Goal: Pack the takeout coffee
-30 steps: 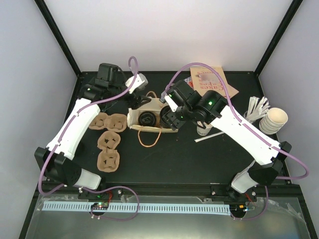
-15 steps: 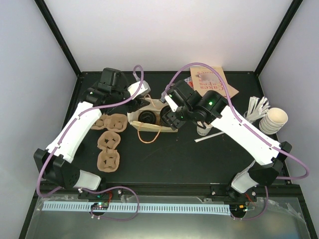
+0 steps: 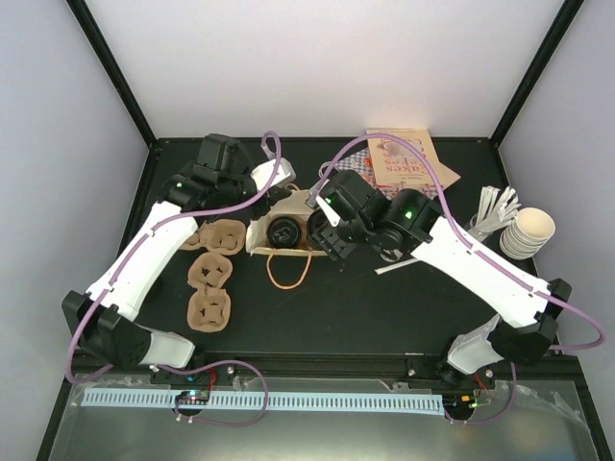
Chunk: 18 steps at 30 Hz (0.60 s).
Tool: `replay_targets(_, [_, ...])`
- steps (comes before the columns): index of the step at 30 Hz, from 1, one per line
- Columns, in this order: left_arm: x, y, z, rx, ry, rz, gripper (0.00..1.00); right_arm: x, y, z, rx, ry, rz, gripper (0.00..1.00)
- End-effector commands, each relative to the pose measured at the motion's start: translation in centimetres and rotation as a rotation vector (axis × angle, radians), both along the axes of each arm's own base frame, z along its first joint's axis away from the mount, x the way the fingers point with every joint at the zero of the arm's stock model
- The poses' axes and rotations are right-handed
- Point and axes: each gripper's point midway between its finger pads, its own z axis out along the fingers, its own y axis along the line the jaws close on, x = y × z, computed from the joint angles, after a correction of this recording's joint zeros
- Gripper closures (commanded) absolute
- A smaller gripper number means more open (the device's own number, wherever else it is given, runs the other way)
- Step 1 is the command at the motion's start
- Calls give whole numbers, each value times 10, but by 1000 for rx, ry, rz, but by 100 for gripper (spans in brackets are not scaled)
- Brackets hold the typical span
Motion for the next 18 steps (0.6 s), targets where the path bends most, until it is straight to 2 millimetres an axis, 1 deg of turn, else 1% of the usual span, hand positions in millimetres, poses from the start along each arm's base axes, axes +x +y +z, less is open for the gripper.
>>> replay_targets(1, [-12,-7,25,-62,-53,-2,99,0,-1,15,51,-95,-9,31])
replay_targets(4, [-19,-10,25,-80,-37,6,98,-3,1,13,62,-106,5,31])
replay_targets(6, [-20,-10,24,-89,-28,29,98,-7,3,10,63,-114,17,32])
replay_targets(7, [-19,-10,21,-91,-16,47,98,-8,4,9,62,-116,20,32])
replay_targets(8, [-23,-8,27,-107,-24,58,98,-10,4,7,59,-116,23,32])
replay_targets(11, [-28,-6,31,-140,-19,87,99,-15,5,-1,61,-109,25,32])
replay_targets(15, [-38,-8,33,-172,-10,83,98,-21,4,-7,70,-100,18,32])
replay_targets(18, [-45,-11,32,-183,2,75,98,-24,2,-9,93,-103,10,32])
